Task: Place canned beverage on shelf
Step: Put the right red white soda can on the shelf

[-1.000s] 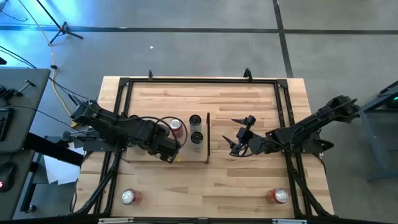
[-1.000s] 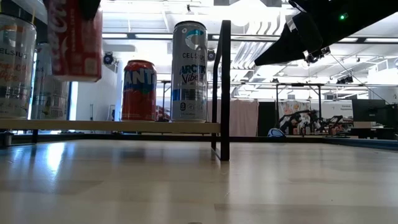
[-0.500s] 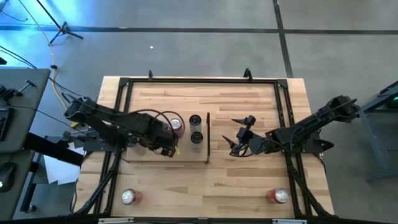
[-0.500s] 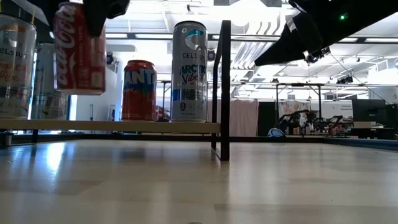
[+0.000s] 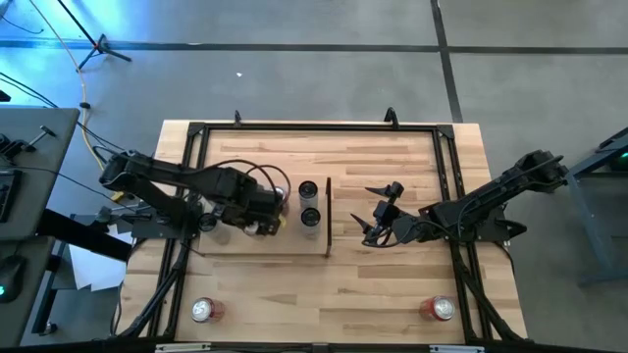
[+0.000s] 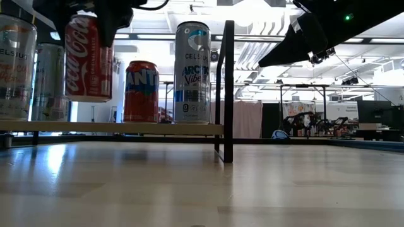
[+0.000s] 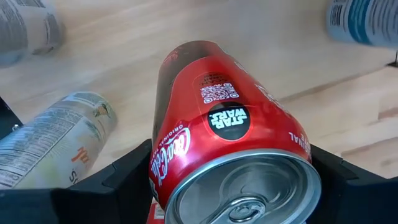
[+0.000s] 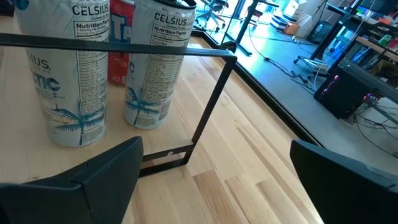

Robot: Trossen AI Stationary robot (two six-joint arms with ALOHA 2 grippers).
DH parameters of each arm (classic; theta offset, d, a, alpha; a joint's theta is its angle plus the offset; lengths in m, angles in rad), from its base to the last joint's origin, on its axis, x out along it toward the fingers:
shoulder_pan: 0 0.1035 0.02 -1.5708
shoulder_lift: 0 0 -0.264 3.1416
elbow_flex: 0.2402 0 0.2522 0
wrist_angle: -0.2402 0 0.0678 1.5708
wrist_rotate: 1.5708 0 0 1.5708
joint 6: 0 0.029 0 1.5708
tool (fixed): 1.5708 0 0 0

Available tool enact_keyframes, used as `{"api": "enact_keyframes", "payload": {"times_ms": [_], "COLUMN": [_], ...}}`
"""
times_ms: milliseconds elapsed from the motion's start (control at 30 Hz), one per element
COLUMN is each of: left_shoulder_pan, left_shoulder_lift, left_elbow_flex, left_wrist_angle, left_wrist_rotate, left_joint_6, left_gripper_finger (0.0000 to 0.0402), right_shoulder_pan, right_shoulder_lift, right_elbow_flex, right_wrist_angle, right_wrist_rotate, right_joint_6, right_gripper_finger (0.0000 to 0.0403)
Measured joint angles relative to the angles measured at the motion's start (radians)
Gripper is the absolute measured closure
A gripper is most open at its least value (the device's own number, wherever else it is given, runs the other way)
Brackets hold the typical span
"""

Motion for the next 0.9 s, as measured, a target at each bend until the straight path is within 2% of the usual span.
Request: {"api": "enact_keyframes", "payload": {"times_ms": [200, 567, 900], "left_shoulder_pan": [0.036, 0.077, 0.08], "left_shoulder_lift": [0.0, 0.0, 0.0], "left_elbow_flex": [-0.003, -0.116, -0.126], "left_wrist_angle": [0.003, 0.113, 0.115], "left_wrist_rotate": [0.004, 0.065, 0.062], "left_joint_6": [-0.001, 0.025, 0.037], "left_gripper_finger": [0.0125, 0.0125, 0.0125], "right_shoulder_pan": [0.0, 0.0, 0.0], "right_shoulder_lift": [0.0, 0.0, 0.0], "right_elbow_flex": [0.0, 0.0, 0.0], "right_wrist_angle": [-0.001, -0.002, -0.002], "right_wrist_rotate": [0.0, 0.0, 0.0], "right_joint_6": [0.0, 0.0, 0.0], "right_gripper_finger": [0.0009, 0.0009, 0.0009]}}
